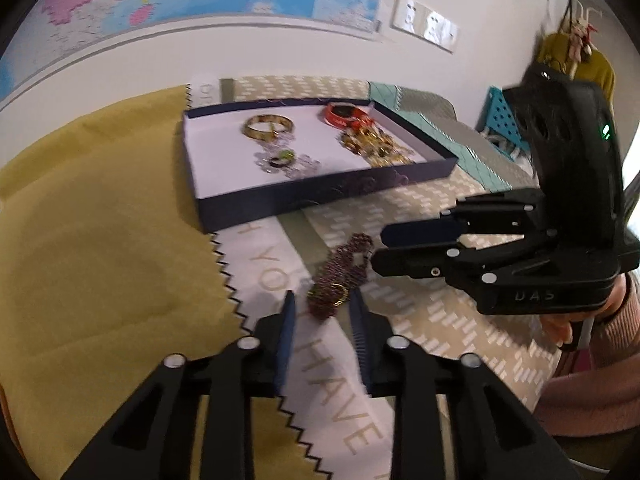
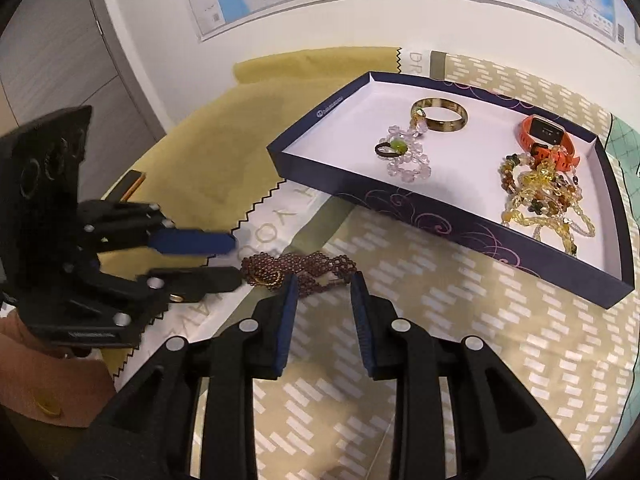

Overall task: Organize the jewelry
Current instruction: 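Move both tools back to the maroon woven bracelet and small gold ring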

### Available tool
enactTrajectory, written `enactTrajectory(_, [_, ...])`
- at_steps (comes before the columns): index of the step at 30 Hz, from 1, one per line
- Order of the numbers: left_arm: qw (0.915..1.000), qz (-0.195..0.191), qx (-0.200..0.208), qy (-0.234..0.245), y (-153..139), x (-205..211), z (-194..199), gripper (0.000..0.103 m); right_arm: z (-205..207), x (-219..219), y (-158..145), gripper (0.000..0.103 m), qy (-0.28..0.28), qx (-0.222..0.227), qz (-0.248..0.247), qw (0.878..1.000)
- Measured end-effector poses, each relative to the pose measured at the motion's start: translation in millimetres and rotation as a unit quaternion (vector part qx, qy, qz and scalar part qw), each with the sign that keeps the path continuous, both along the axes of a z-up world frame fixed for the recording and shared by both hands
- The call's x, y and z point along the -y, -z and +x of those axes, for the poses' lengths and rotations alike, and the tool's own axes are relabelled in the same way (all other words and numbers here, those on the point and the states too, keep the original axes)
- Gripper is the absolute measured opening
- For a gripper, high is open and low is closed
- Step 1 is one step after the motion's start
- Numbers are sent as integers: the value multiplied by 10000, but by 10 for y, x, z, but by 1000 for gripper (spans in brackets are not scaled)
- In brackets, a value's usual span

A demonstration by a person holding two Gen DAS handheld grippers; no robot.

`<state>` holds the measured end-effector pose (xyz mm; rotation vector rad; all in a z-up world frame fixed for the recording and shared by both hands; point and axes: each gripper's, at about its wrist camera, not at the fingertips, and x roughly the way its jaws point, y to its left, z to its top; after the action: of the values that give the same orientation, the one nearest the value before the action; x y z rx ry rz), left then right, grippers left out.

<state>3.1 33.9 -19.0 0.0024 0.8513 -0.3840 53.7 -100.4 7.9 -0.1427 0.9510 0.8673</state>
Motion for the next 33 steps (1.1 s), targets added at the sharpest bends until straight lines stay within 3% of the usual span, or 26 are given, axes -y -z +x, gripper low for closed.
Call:
enactTrajectory(3, [9999,38,-90,99,37,53,45,3,-61,1,-14,28,-77,-2,35,10000])
enactTrajectory(7, [9996,-131,-203,152,43,69,71,1,-88,-9,7,28,-128,-21,43,9999])
enactTrajectory(12, [9990,-353,-228,-180,34,-93,120,1,-80,-32,51,28,-187,-50,6,9998])
enactTrajectory(15, [9987,-442,-232,-133,24,-110,122,1,-30,-57,33,28,-164,43,18,9999])
enactTrajectory(20, [9994,-279,-157,-109,6,-37,125,2,73,-76,8,29,59,141,-34,9999])
enactTrajectory(22, [9997,-161,-130,-156,14,-25,150,9,107,-73,12,40,147,194,-55,9997])
enactTrajectory(26, [10000,-36,-82,-37,9,20,185,13,217,-62,112,42,324,201,-357,9986])
enactTrajectory(29, [9998,77,-185,-2,54,53,235,14,203,-13,114,28,260,230,-388,9986])
enactTrajectory(30, [9998,106,-192,0,64,63,239,13,189,-6,113,5,212,222,-406,9987])
enactTrajectory(33, [9997,171,-174,-23,56,79,238,13,136,90,86,5,137,106,-265,9995])
